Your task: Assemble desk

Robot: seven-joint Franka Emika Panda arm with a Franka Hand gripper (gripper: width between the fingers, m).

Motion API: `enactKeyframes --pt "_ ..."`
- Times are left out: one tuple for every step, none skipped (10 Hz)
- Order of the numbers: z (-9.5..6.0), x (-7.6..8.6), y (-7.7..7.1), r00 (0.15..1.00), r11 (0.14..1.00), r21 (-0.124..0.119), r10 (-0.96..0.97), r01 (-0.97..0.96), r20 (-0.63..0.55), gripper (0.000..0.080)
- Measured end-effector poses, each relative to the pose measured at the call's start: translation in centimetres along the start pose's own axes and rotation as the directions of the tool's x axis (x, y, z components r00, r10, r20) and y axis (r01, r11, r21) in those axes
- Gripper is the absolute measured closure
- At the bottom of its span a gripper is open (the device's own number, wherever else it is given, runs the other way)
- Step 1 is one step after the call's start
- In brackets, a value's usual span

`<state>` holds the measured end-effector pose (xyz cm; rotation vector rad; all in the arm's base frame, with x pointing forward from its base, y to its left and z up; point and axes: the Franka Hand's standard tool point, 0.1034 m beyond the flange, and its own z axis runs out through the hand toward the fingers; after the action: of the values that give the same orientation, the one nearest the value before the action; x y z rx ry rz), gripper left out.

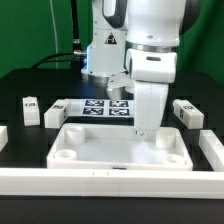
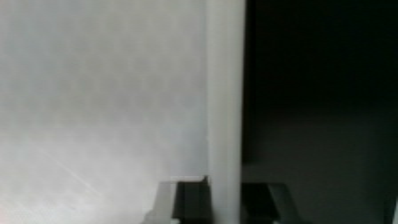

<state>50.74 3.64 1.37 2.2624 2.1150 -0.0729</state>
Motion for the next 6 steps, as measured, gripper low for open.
enactKeyframes --pt "0.0 0.2 0.0 1.0 1.0 0.003 -0.004 0.004 0.0 0.0742" --pt "0.0 0.1 0.0 1.0 1.0 0.003 -0.002 0.002 0.0 0.0742" --pt "0.0 0.1 0.0 1.0 1.0 0.003 -0.002 0.002 0.0 0.0742" --pt "0.0 0.2 0.0 1.0 1.0 0.003 -0.002 0.002 0.0 0.0742" --pt "0.0 0.6 0.3 1.0 1.0 0.004 -0.009 0.009 -0.002 0.0742" --pt "0.0 1.6 0.7 1.0 1.0 0.006 -0.017 0.017 -0.003 0.0742"
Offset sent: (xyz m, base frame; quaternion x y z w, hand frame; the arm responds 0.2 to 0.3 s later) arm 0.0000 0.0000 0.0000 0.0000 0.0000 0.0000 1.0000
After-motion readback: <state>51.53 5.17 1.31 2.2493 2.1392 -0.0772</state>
